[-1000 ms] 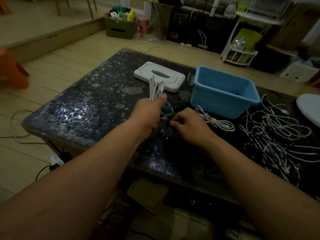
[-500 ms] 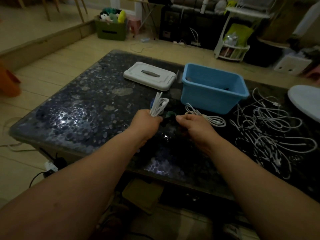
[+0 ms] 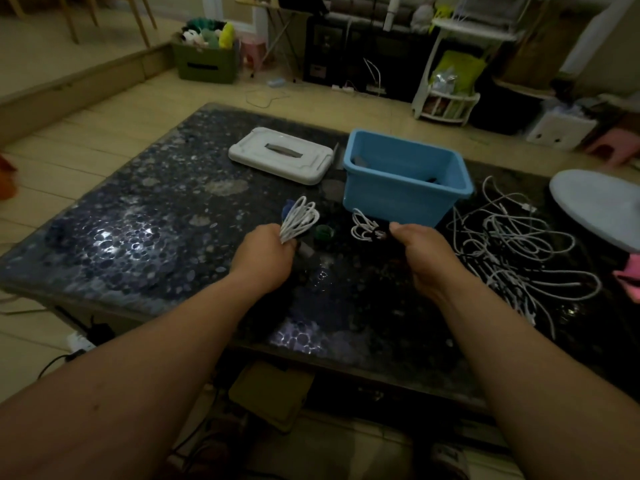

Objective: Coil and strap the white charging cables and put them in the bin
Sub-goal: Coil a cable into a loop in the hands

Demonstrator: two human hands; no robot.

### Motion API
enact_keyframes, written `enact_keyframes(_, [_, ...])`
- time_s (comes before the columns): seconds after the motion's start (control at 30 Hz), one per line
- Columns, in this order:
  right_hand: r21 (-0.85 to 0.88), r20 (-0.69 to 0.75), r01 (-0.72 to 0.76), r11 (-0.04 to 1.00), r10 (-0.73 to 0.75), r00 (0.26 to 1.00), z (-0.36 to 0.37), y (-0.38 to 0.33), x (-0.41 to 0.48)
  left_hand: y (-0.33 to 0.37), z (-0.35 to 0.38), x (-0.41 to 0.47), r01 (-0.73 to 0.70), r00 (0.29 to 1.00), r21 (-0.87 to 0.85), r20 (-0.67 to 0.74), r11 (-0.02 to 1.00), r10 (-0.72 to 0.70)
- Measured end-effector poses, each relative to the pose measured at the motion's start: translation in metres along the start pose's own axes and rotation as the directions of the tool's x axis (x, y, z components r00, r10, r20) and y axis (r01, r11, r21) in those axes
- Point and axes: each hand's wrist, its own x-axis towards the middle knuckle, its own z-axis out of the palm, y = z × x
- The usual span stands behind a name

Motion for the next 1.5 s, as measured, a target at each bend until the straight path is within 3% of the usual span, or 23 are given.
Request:
enact_keyframes(0.13, [-0.03,0.02,-0.03,0.999,0.031,0.999,0.0,0.005,-0.003,0.003,0.004,0.0,0.026,0.999,-0.023,-0.021,0.999,-0.027])
enact_keyframes(0.23, [0.041,0.047,-0.075,0.996,0.073,0.996,0.001,0.007,-0.006,0.011,0.001,-0.002,0.016,0.997,-0.066,-0.077,0.998,-0.021])
enact_keyframes(0.33, [0.096,0.091,-0.096,0.991,0.088,0.992,0.007,0.004,-0.014,0.029,-0.008,-0.011,-0.008,0.996,-0.275,-0.086,0.961,-0.017])
enact_keyframes(0.37, [0.101,0.107,-0.091,0.991,0.08,0.991,0.008,0.003,-0.015,0.04,-0.01,-0.019,-0.01,0.999,-0.409,-0.034,0.912,-0.005])
enact_keyframes(0.43, [0.135,0.167,-0.078,0.988,0.054,0.984,0.012,-0.001,-0.019,0.064,-0.013,-0.038,0.103,0.978,-0.621,0.204,0.777,0.034])
enact_keyframes(0.53, [0.192,0.291,-0.054,0.98,-0.004,0.957,0.016,-0.004,-0.025,0.078,-0.008,-0.049,0.231,0.88,-0.674,0.452,0.701,0.145])
enact_keyframes(0.73, [0.214,0.318,-0.047,0.976,-0.024,0.948,-0.001,-0.012,-0.028,0.071,-0.014,-0.034,0.286,0.881,-0.765,0.447,0.577,0.156])
enact_keyframes(0.83, [0.168,0.305,-0.034,0.985,-0.019,0.952,-0.014,-0.018,-0.026,0.068,-0.013,-0.031,0.29,0.88,-0.723,0.459,0.627,0.123])
enact_keyframes(1.0, [0.149,0.355,-0.045,0.988,-0.011,0.935,-0.032,-0.025,-0.026,0.073,-0.004,-0.034,0.166,0.895,-0.66,0.413,0.733,0.168])
enact_keyframes(1.1, [-0.059,0.419,-0.026,0.998,0.048,0.907,-0.044,-0.024,-0.029,0.08,0.0,-0.038,0.097,0.912,-0.69,0.35,0.717,0.214])
enact_keyframes(1.2, [-0.182,0.482,-0.068,0.981,0.149,0.863,-0.051,-0.022,-0.035,0.085,0.007,-0.038,-0.134,0.907,-0.572,0.258,0.81,0.332])
enact_keyframes(1.33, [-0.025,0.477,-0.159,0.987,0.151,0.866,-0.055,-0.015,-0.039,0.095,0.023,-0.04,-0.383,0.871,-0.31,0.191,0.87,0.452])
enact_keyframes(1.5, [0.063,0.484,-0.212,0.975,0.156,0.861,-0.06,-0.008,-0.039,0.107,0.025,-0.053,-0.447,0.864,-0.255,0.123,0.857,0.487])
